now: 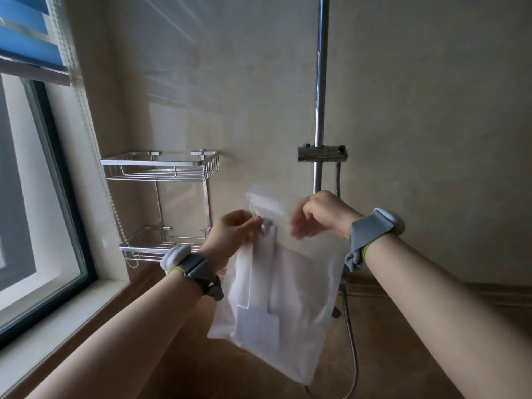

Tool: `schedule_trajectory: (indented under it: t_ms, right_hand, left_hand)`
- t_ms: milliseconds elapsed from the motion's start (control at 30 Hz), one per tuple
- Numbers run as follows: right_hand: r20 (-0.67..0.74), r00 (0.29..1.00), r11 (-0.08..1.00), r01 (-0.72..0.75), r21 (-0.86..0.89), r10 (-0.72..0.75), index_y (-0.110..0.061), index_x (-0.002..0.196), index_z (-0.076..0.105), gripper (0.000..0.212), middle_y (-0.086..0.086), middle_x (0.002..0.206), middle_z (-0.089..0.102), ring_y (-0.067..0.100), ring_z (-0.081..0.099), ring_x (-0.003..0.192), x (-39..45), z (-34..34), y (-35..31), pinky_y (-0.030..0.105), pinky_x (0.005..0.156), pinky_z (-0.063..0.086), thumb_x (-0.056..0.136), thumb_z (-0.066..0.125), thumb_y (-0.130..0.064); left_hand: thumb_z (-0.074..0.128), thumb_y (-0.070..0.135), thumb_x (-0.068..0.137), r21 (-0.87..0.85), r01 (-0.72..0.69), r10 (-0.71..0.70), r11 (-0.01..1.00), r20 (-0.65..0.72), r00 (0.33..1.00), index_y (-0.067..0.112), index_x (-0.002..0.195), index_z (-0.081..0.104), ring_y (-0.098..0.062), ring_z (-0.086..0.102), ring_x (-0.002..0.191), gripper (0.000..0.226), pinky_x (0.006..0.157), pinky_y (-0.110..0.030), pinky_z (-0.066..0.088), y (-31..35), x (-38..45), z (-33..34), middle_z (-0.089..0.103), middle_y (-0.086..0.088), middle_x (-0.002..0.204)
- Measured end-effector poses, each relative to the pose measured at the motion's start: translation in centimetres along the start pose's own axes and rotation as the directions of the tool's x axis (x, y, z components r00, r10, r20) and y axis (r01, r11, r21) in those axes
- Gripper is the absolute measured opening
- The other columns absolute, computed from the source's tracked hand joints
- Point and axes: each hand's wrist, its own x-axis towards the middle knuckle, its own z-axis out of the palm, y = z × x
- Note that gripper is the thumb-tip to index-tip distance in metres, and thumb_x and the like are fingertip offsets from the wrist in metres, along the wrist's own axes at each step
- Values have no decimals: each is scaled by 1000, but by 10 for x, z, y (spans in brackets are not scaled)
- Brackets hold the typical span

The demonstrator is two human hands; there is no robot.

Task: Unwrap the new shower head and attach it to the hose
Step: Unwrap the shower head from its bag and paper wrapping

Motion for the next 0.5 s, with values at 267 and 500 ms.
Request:
schedule_trajectory:
  t_ms: [267,500]
  right_hand:
    - [81,997,993,15,-120,-5,-3,77,66,20,6,61,67,18,62,54,-2,-12,8,25,55,50,84,47,-5]
    - [224,973,969,-4,-248,62,-9,68,63,20,10,68,64,10,61,48,3,1,19,17,49,53,86,52,-6]
  left_hand:
    - [65,11,81,108,-3,2,994,15,1000,17,57,58,1,41,35,26,39,-9,33,-18,-3,6,49,9,40]
    - [68,12,78,247,17,-24,969,28,999,21,54,58,-3,49,35,27,41,-12,41,-31,-1,5,60,9,37]
